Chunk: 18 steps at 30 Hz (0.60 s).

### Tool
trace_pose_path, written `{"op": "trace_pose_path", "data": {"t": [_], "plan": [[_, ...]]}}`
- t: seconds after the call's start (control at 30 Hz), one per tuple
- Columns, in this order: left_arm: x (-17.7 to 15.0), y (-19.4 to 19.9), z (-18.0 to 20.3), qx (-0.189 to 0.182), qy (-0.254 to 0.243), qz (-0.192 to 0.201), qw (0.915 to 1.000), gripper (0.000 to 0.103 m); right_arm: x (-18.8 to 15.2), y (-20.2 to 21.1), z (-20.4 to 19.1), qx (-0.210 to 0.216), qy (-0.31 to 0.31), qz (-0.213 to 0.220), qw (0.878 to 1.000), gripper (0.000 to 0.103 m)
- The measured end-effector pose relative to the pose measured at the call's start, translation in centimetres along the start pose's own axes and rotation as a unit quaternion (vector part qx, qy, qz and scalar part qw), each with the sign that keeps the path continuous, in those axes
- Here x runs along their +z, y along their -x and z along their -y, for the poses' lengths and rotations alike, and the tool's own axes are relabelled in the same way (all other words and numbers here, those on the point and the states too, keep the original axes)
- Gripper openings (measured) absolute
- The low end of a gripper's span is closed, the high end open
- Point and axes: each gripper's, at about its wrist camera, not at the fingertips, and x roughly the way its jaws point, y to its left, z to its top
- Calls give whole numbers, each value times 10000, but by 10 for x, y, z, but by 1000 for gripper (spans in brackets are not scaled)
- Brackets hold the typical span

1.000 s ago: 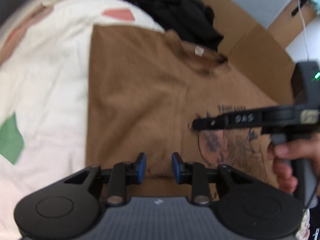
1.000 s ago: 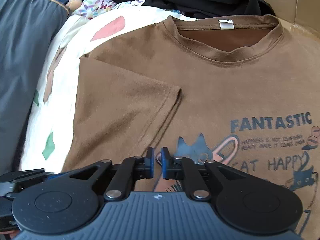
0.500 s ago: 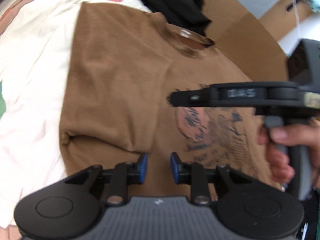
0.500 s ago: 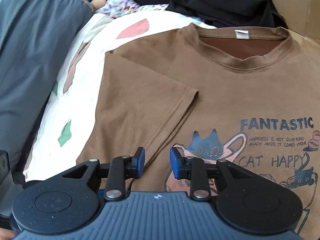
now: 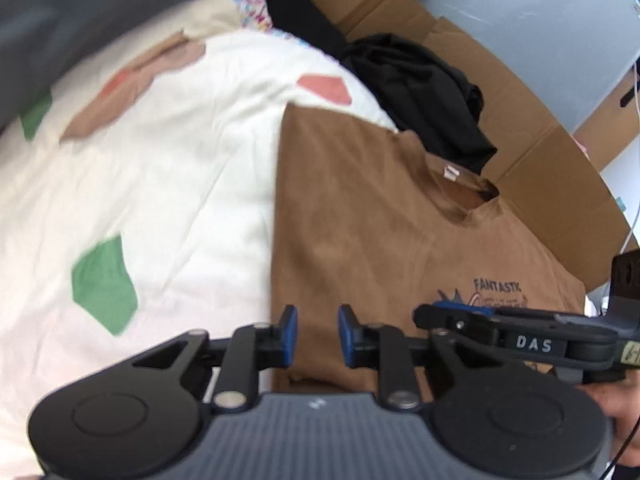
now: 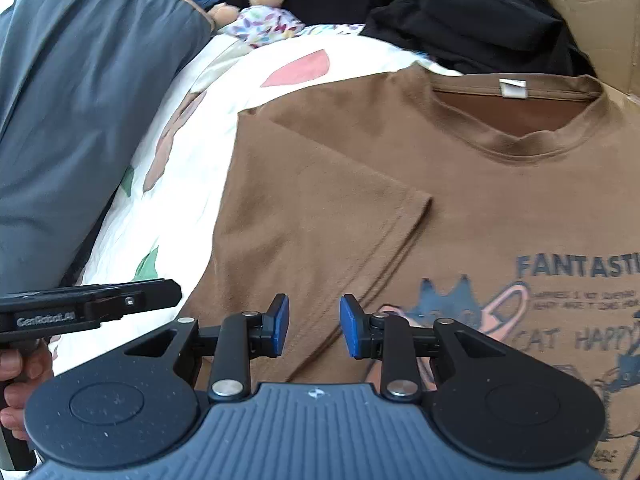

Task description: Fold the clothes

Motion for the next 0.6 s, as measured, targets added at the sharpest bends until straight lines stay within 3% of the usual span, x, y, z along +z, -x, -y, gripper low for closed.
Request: {"op": "trace_pose_path", "data": {"t": [0.17, 0.37, 0.53, 0.6], "plan": [[-12, -7, -3, 18, -174, -184, 9997, 19, -8, -14, -23, -45, 600, -163, 9981, 32], [-17, 1, -6, 321, -396, -301, 9982, 3, -21, -22, -32, -460, 1283, -468, 9896, 31], [-17, 10, -3, 402, -398, -311, 9979, 5, -22, -11, -20, -506, 1260, -632, 9887, 31], [-16, 14, 0, 444, -392, -258, 9979, 14, -23, -1, -16, -537, 1205, -657, 9891, 31]]}}
